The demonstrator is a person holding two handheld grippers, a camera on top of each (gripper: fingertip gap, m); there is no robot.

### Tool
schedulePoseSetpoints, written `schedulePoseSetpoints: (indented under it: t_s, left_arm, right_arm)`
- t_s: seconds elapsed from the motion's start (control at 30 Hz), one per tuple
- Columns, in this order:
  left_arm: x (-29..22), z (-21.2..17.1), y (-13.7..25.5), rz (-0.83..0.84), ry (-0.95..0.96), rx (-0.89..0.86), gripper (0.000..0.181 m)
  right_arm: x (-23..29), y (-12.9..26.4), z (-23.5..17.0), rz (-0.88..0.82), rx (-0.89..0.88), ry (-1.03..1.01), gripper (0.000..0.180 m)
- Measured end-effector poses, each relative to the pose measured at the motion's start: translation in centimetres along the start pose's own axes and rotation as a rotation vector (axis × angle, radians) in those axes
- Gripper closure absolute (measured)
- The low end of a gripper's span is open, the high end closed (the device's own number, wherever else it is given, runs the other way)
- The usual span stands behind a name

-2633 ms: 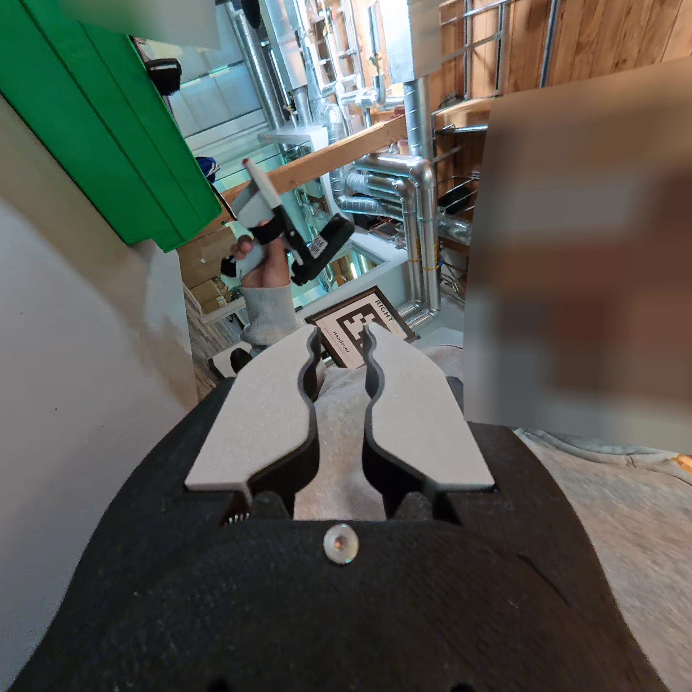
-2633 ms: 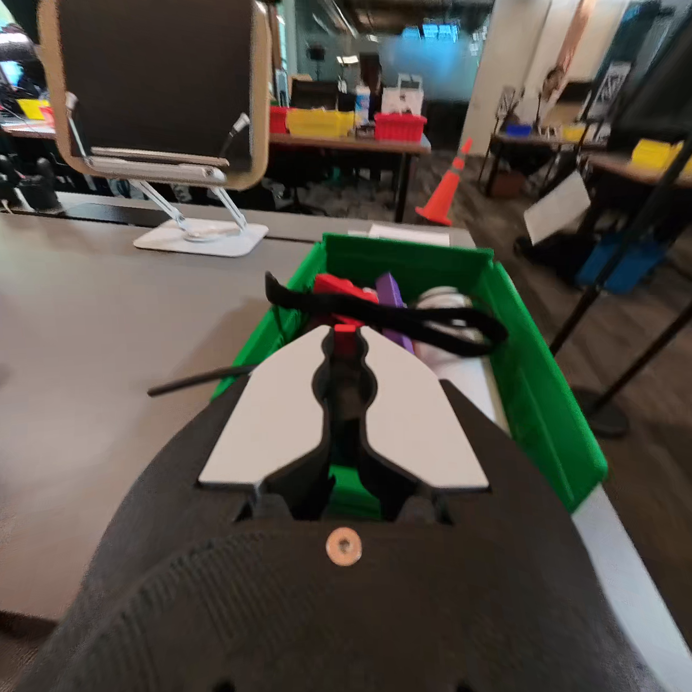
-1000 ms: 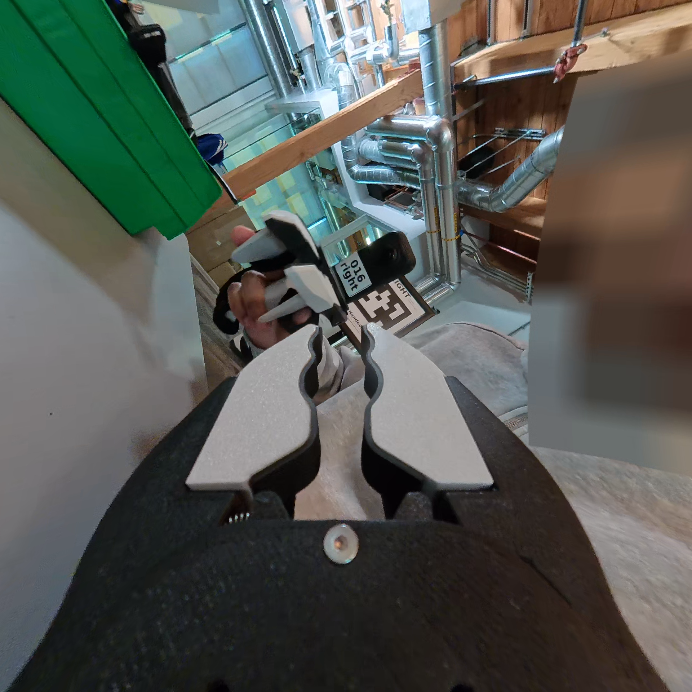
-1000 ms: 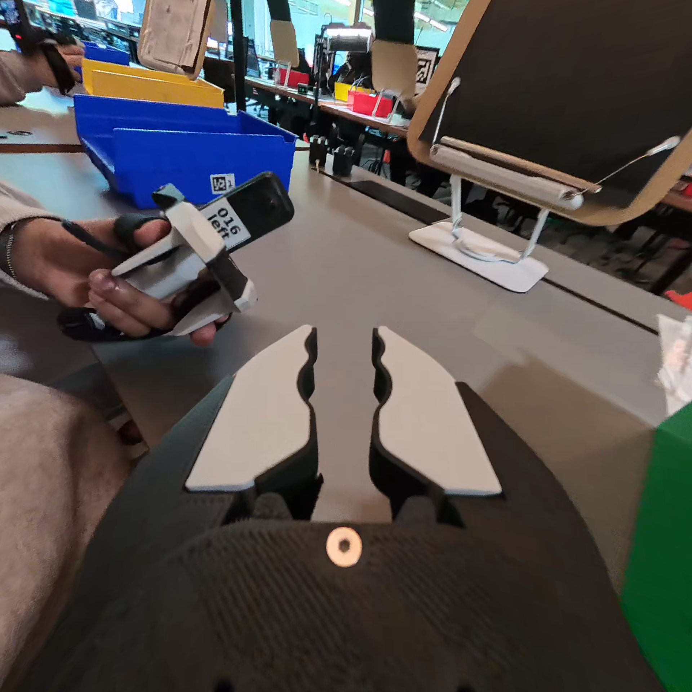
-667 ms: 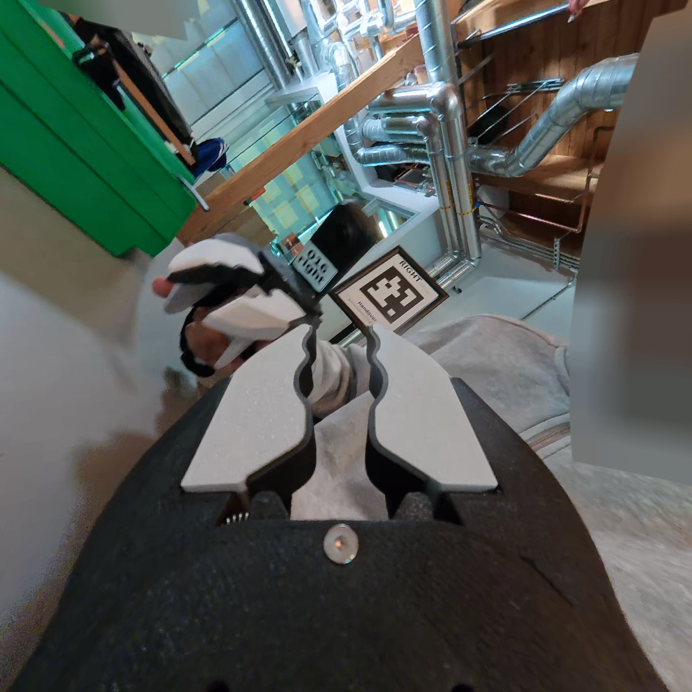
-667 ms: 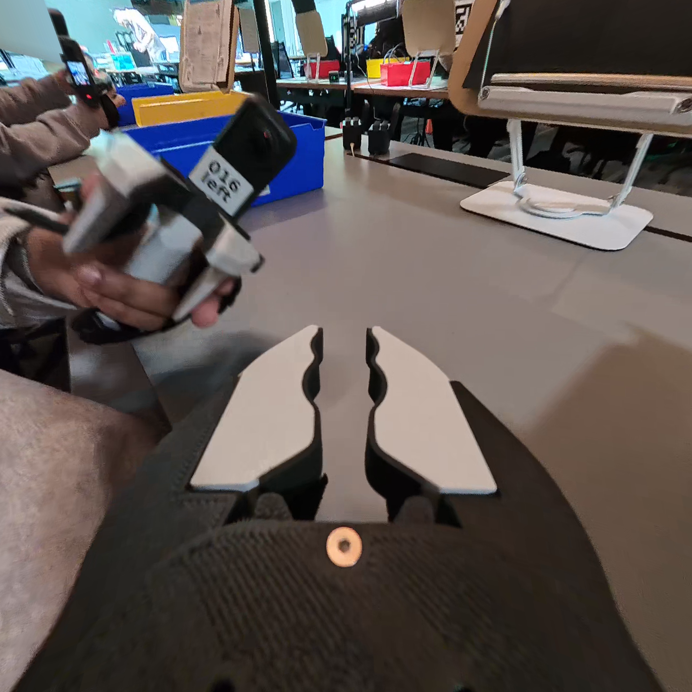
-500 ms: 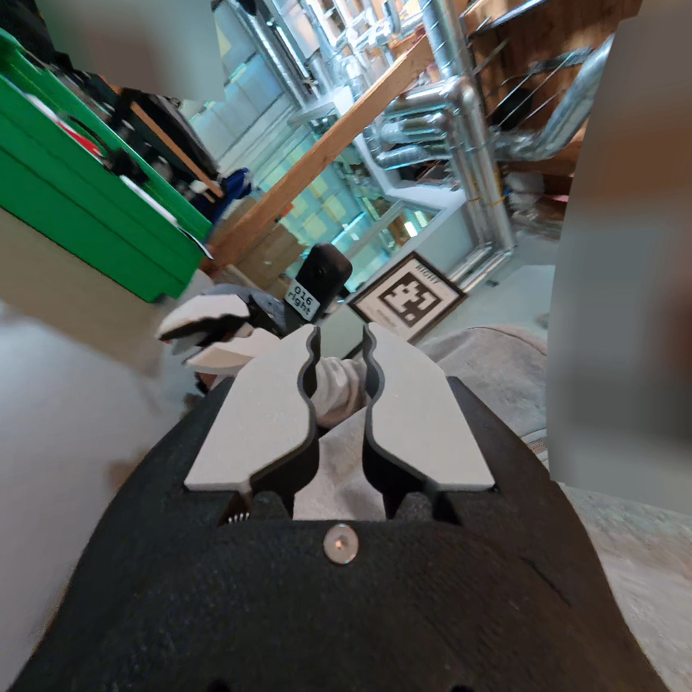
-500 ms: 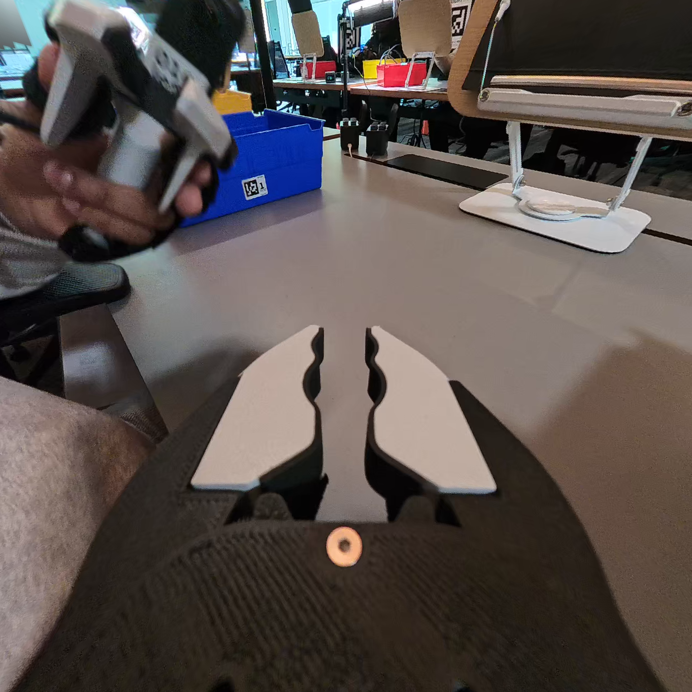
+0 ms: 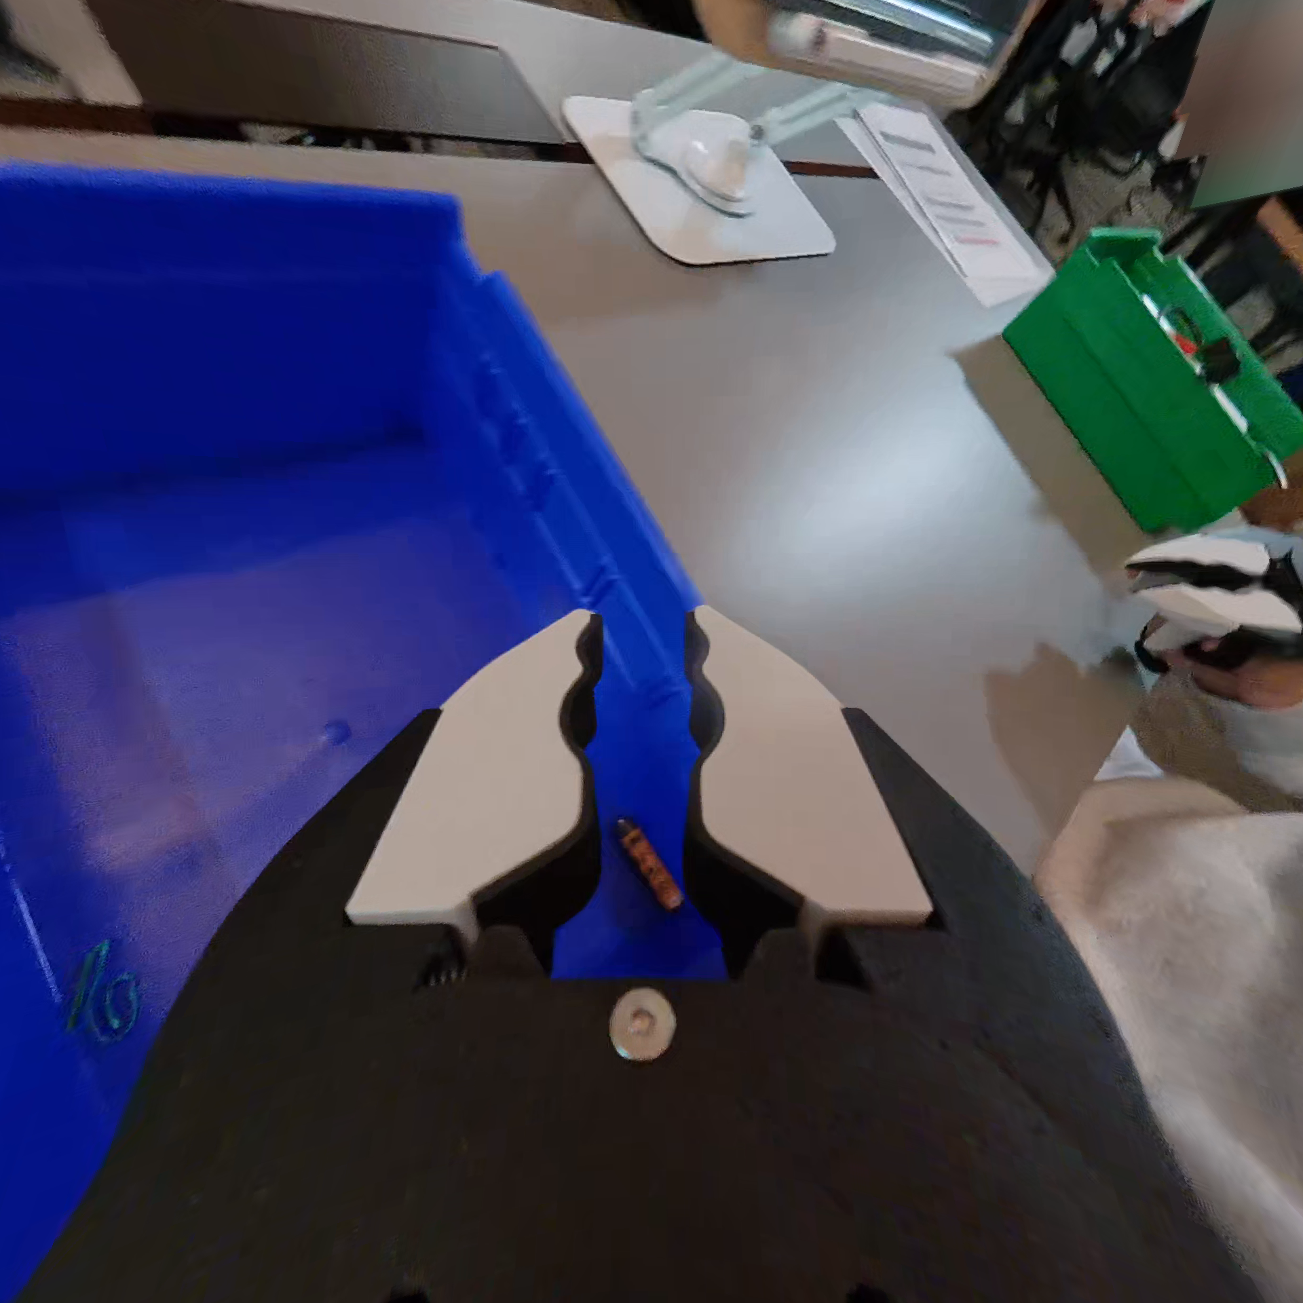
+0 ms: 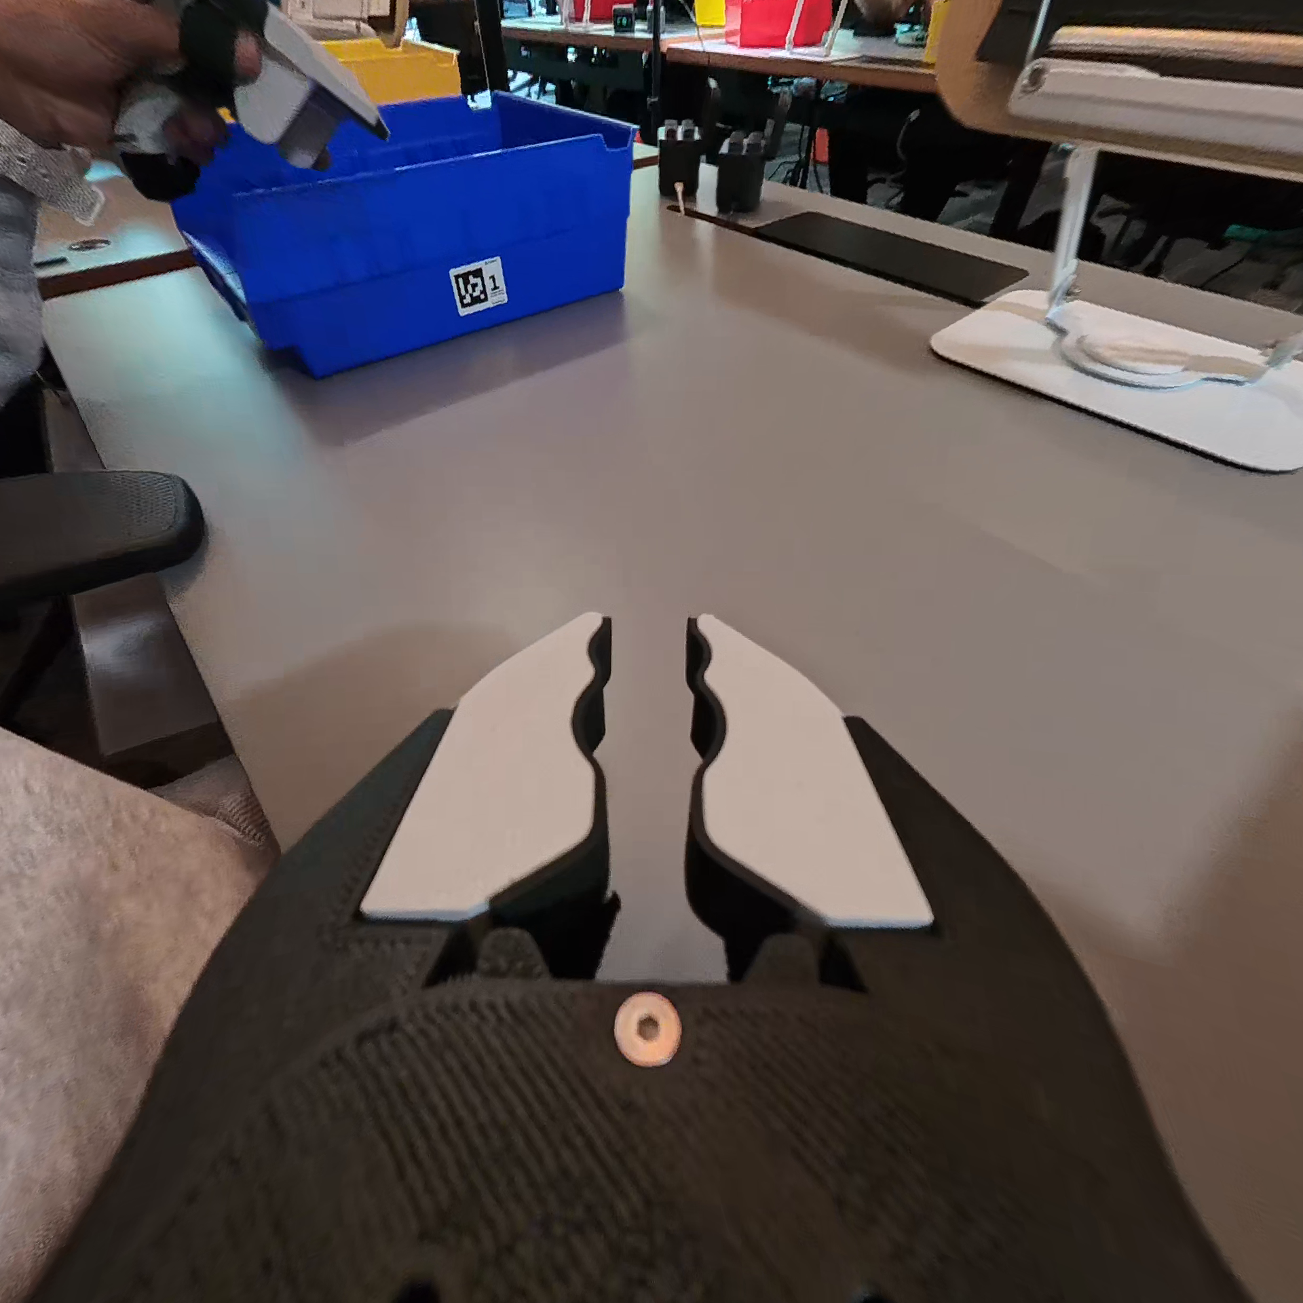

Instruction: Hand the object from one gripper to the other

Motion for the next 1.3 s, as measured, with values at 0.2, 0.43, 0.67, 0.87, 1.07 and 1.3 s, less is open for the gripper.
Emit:
schedulePoseSetpoints:
  t_s: [0.2, 0.43, 0.67, 0.87, 1.07, 1.3]
  left_arm:
    - [3.8, -1.6, -0.9, 0.051, 0.082, 0.057, 0.166]
    - [3.3, -3.1, -3.0, 0.006, 0.043, 0.198, 0.162]
    - [1.7, -4.2, -3.2, -0.049, -0.029, 0.429, 0.155]
    - [1.3, -5.3, -3.1, -0.082, -0.123, 0.626, 0.162]
    - [1.0, -5.7, -3.9, -0.121, -0.143, 0.701, 0.148]
    - [0.7, -5.6, -4.7, -0.095, -0.195, 0.881, 0.140]
  right_arm:
    - [1.5, -2.7, 1.8, 0.041, 0.049, 0.050, 0.159]
    - [2.7, -4.6, 2.5, 0.063, 0.084, 0.103, 0.155]
    - [2.9, -5.6, 2.2, 0.074, 0.116, 0.135, 0.154]
    - [2.6, -5.8, 2.7, 0.077, 0.101, 0.102, 0.153]
    - [2.8, -6.6, 2.7, 0.092, 0.105, 0.088, 0.154]
    - [2.9, -7.0, 3.2, 0.094, 0.109, 0.114, 0.153]
Point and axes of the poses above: each gripper's, where its closed fingertips meet, y back along the fingers, z out of its top, x = y × z across the jaws, the point moved 9 cm from there along y, back along the fingers, and after that the axes turned 3 degrees about -y, right-handed, at the moved point
